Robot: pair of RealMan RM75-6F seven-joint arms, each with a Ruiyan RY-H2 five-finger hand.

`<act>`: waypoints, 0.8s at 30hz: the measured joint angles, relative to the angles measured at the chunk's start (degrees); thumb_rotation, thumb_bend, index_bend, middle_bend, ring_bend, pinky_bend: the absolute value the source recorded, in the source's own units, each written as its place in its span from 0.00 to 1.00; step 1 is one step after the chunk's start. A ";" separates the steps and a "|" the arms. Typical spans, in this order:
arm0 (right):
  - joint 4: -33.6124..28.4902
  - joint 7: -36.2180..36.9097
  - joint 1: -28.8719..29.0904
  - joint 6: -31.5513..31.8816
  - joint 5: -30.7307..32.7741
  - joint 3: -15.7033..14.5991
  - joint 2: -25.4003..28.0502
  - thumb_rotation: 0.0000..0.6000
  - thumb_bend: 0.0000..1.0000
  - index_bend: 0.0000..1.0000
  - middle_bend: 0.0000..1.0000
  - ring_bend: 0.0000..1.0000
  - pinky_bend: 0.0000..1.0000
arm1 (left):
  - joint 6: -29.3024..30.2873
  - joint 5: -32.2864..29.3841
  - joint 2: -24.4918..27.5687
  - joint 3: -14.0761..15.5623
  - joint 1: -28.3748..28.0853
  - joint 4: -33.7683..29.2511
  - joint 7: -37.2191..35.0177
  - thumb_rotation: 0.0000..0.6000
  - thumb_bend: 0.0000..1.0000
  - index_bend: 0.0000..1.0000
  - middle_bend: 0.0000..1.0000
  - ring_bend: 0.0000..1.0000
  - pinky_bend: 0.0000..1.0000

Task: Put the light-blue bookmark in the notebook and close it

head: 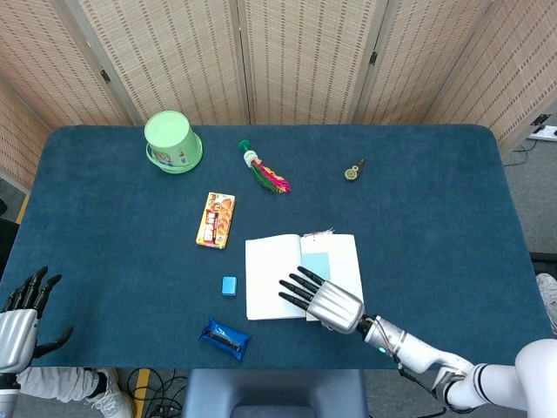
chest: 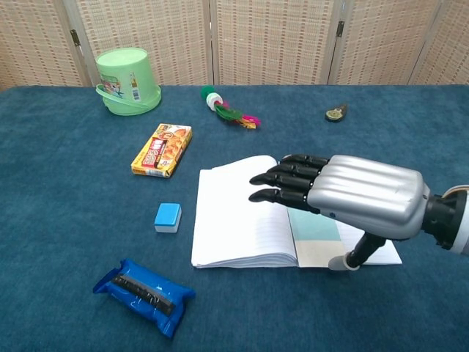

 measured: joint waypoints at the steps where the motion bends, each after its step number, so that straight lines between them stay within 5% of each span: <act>1: -0.19 -0.13 -0.20 -0.14 0.02 0.12 -0.12 1.00 0.00 0.00 0.00 0.00 0.00 | -0.01 0.04 0.01 0.01 -0.01 0.03 -0.04 1.00 0.27 0.12 0.00 0.08 0.17; 24: 4.50 -2.10 0.26 -3.56 -1.08 2.54 -5.12 1.00 0.00 0.00 0.00 0.00 0.00 | -0.73 -0.53 -0.23 0.08 -0.05 0.83 -0.75 1.00 0.27 0.12 0.00 0.08 0.17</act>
